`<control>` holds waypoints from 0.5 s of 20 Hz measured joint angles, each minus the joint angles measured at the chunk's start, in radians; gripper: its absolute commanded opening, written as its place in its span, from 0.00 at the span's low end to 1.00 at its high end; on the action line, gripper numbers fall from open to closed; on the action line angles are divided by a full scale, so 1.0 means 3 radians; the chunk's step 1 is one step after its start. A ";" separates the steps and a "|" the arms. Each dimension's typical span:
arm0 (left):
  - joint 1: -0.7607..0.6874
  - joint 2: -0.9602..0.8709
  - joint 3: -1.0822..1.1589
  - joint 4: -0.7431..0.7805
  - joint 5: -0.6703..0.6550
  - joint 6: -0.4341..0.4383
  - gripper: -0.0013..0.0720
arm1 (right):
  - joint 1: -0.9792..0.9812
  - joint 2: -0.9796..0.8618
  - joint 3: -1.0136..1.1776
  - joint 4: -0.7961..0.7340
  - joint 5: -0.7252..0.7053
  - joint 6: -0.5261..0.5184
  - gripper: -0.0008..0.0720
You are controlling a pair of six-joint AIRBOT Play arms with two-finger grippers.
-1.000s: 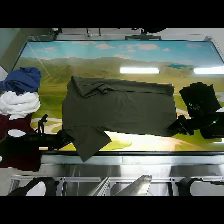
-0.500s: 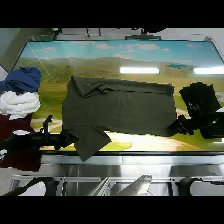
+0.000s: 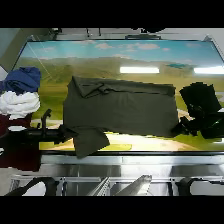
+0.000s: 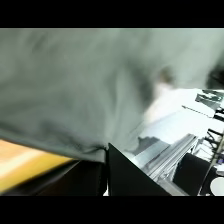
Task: Fold the shirts.
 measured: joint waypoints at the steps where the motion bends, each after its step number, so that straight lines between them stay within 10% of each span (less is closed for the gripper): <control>1: 0.0020 0.0113 0.0106 -0.0001 -0.0060 -0.0036 0.06 | -0.0065 0.0042 0.0053 0.0029 0.0058 0.0013 0.03; 10: -0.0120 0.0423 0.0610 0.0060 -0.0444 -0.0256 0.05 | -0.0322 0.0189 0.0188 0.0277 0.0298 0.0094 0.03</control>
